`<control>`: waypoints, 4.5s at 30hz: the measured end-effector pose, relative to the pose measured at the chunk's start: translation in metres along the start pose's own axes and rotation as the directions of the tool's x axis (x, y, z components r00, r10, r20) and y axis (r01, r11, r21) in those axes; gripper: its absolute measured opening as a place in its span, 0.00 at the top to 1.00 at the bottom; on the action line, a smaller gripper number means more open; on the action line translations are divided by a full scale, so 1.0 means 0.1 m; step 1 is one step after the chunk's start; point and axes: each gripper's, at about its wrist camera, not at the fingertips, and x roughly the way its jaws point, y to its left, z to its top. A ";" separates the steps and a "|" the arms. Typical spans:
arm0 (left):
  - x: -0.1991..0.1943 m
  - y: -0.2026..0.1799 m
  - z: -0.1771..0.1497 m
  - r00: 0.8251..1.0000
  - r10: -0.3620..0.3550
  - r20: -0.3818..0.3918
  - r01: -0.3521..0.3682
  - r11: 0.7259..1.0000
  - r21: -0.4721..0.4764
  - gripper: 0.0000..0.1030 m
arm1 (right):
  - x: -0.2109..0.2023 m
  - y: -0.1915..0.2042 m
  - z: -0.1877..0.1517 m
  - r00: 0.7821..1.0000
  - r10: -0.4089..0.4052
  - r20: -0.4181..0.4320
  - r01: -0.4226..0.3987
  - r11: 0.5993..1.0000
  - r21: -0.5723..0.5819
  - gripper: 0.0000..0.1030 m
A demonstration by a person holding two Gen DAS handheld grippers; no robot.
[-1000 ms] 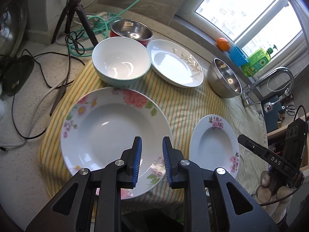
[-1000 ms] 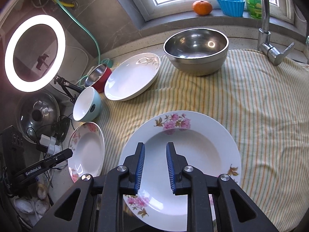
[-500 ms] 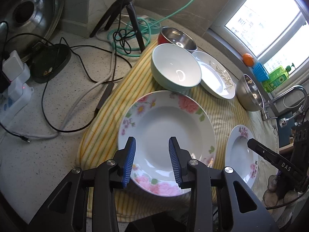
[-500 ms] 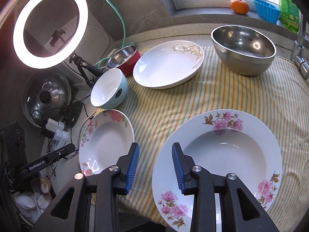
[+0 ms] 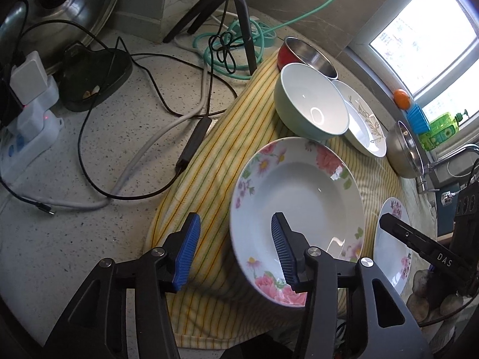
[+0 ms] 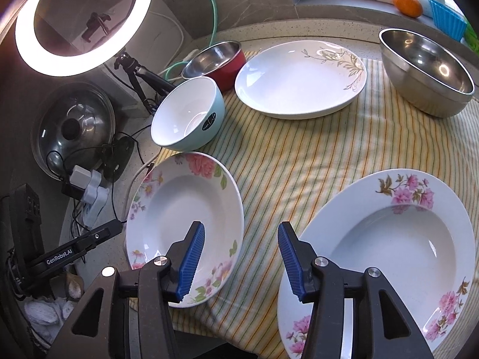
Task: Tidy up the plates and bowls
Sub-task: 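Close both grippers on the rim of the large pink-rose plate, then lift the pink-rose plate and carry it over the pink-flower plate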
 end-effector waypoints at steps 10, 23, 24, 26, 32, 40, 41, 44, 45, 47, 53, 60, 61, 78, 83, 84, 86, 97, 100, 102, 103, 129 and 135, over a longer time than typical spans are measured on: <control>0.11 0.07 0.02 1.000 -0.012 -0.021 0.012 1.000 -0.011 0.53 | 0.16 0.05 0.04 1.000 -0.017 -0.025 0.016 1.000 -0.020 0.54; 0.22 0.06 0.04 0.999 -0.032 -0.038 0.032 0.999 0.005 0.69 | 0.32 0.06 0.10 0.998 -0.004 -0.055 0.003 1.000 -0.021 0.68; 0.23 0.06 0.05 0.998 -0.035 -0.043 0.036 0.999 0.002 0.72 | 0.32 0.06 0.10 0.998 -0.006 -0.059 0.004 1.000 -0.020 0.70; 0.26 0.07 0.05 0.998 -0.044 -0.051 0.043 0.999 -0.003 0.80 | 0.34 0.05 0.10 0.998 -0.003 -0.066 0.002 1.000 -0.017 0.74; 0.28 0.05 0.03 0.997 -0.050 -0.064 0.050 0.999 -0.004 0.86 | 0.37 0.02 0.10 0.997 0.010 -0.083 -0.011 1.000 -0.005 0.80; 0.28 0.02 0.01 0.997 -0.042 -0.063 0.043 0.999 0.012 0.89 | 0.39 0.00 0.07 0.995 0.022 -0.097 -0.021 1.000 0.006 0.89; 0.28 0.01 0.01 0.997 -0.041 -0.063 0.042 0.999 0.013 0.89 | 0.39 0.00 0.07 0.995 0.021 -0.097 -0.021 1.000 0.006 0.89; 0.29 0.01 0.02 0.997 -0.040 -0.061 0.041 0.999 0.015 0.89 | 0.40 0.01 0.07 0.995 0.020 -0.096 -0.019 1.000 0.008 0.89; 0.29 0.01 0.02 0.997 -0.041 -0.060 0.042 0.999 0.013 0.89 | 0.40 0.01 0.07 0.995 0.018 -0.096 -0.018 1.000 0.006 0.89; 0.29 0.01 0.01 0.997 -0.041 -0.059 0.042 0.999 0.012 0.89 | 0.40 0.02 0.07 0.995 0.016 -0.097 -0.015 1.000 0.004 0.89; 0.28 0.01 0.02 0.997 -0.043 -0.056 0.043 0.999 0.002 0.89 | 0.39 0.01 0.07 0.995 0.015 -0.103 -0.014 1.000 0.012 0.89; 0.26 -0.01 0.02 0.998 -0.045 -0.055 0.045 0.999 0.002 0.89 | 0.37 -0.01 0.05 0.994 0.015 -0.107 -0.013 1.000 0.019 0.89; 0.26 -0.01 0.02 0.997 -0.046 -0.054 0.046 0.999 0.001 0.89 | 0.36 -0.01 0.05 0.994 0.014 -0.106 -0.012 1.000 0.020 0.89; 0.14 -0.22 0.04 0.997 -0.072 -0.030 0.073 0.997 0.033 0.89 | 0.05 -0.14 0.04 0.997 0.029 -0.067 -0.026 0.999 0.046 0.89; 0.12 -0.33 0.03 0.996 -0.080 -0.026 0.081 0.995 0.051 0.89 | -0.06 -0.20 0.02 0.998 0.027 -0.050 -0.024 0.998 0.058 0.89; 0.12 -0.35 0.03 0.996 -0.081 -0.026 0.082 0.995 0.052 0.89 | -0.08 -0.20 0.02 0.999 0.028 -0.047 -0.025 0.998 0.061 0.89; 0.12 -0.41 0.03 0.996 -0.082 -0.025 0.083 0.994 0.064 0.89 | -0.14 -0.23 0.01 0.999 0.026 -0.039 -0.024 0.998 0.066 0.89; 0.15 -0.76 -0.01 0.993 -0.115 -0.040 0.119 0.986 0.119 0.89 | -0.43 -0.52 -0.08 1.000 0.004 0.004 -0.004 0.993 0.120 0.89; 0.18 -0.86 -0.04 0.991 -0.122 -0.051 0.128 0.983 0.134 0.89 | -0.51 -0.61 -0.11 1.000 -0.006 0.014 0.004 0.991 0.137 0.89; 0.20 -0.93 -0.05 0.990 -0.129 -0.058 0.137 0.980 0.145 0.89 | -0.57 -0.68 -0.13 1.000 -0.013 0.020 0.010 0.989 0.149 0.89; 0.21 -0.97 -0.06 0.989 -0.133 -0.061 0.141 0.979 0.149 0.89 | -0.59 -0.71 -0.14 1.000 -0.016 0.023 0.013 0.988 0.156 0.89; 0.48 -1.83 -0.36 0.973 -0.180 -0.142 0.213 0.940 0.266 0.89 | -1.05 -1.54 -0.54 0.992 -0.116 0.047 0.097 0.952 0.292 0.89; 0.56 -1.93 -0.43 0.973 -0.171 -0.156 0.210 0.937 0.279 0.89 | -1.07 -1.65 -0.59 0.991 -0.131 0.041 0.113 0.948 0.297 0.89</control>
